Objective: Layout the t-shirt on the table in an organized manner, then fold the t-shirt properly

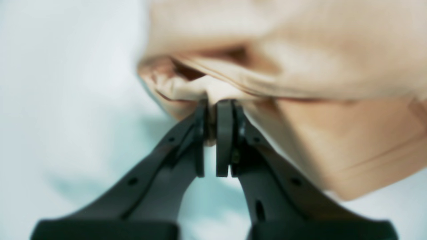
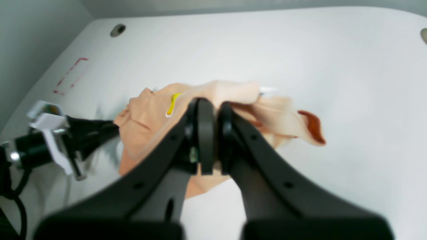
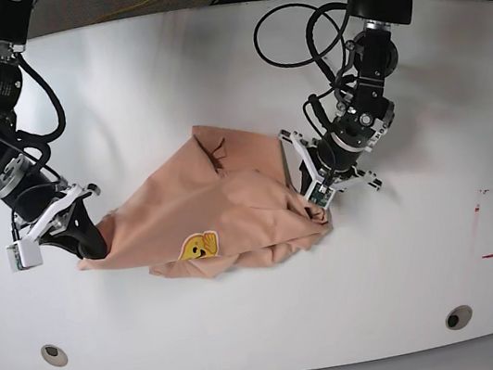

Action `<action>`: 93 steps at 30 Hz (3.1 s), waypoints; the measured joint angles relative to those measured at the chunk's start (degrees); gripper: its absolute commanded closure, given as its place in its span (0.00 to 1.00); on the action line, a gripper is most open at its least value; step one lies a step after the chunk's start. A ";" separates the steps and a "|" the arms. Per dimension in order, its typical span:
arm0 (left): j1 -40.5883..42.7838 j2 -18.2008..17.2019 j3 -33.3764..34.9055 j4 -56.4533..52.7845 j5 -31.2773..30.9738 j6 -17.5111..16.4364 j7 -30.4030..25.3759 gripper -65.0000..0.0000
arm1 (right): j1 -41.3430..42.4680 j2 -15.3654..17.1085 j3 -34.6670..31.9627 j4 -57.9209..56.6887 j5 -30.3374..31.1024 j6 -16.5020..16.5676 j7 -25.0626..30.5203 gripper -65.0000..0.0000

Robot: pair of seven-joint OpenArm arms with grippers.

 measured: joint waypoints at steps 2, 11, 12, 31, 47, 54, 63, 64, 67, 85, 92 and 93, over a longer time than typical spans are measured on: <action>0.44 -0.33 -0.04 2.99 0.02 0.04 -0.09 0.96 | 0.00 -0.04 1.40 0.00 0.00 0.00 0.00 1.00; 1.62 -3.39 -1.01 14.08 0.09 -0.22 3.13 0.96 | 0.17 0.13 6.01 0.02 0.00 0.02 -0.02 1.00; 1.88 -3.76 -1.53 15.50 -0.02 -0.15 3.06 0.96 | 0.20 0.15 6.47 0.02 0.02 0.13 -0.02 1.00; 0.33 -13.44 -8.24 28.68 -0.22 -0.42 3.04 0.96 | 5.27 6.29 7.26 0.09 4.48 1.49 -0.26 1.00; -8.63 -20.87 -8.85 28.79 -0.39 -0.44 2.67 0.96 | 12.79 10.54 6.80 0.00 5.99 1.53 -0.39 1.00; -14.10 -22.51 -8.87 28.68 -0.35 -0.37 2.82 0.95 | 16.76 12.72 6.82 -2.40 5.97 1.64 -0.37 1.00; -16.24 -22.47 -8.57 28.68 -0.44 -0.44 4.92 0.94 | 17.92 13.49 6.78 -4.24 5.95 1.66 -0.48 1.00; -16.17 -22.38 -8.52 28.68 -0.48 -0.50 5.22 0.91 | 17.90 13.40 6.78 -4.24 5.95 1.64 -0.48 1.00; -15.91 -21.88 -8.00 28.68 -0.70 -0.66 6.64 0.79 | 17.57 12.98 6.12 -4.24 5.95 1.62 -0.35 1.00; -6.45 -7.17 -7.67 25.24 -6.08 -4.04 8.02 0.28 | 14.14 8.44 3.06 -4.26 5.49 1.55 -0.26 1.00; -5.05 -3.52 -8.13 17.81 -7.74 -3.39 9.94 0.28 | 14.16 8.00 1.40 -4.28 2.91 1.62 -0.42 1.00; -4.85 -3.17 -8.11 16.92 -7.72 -3.32 10.01 0.28 | 14.16 7.89 1.40 -4.28 2.43 1.62 -0.44 1.00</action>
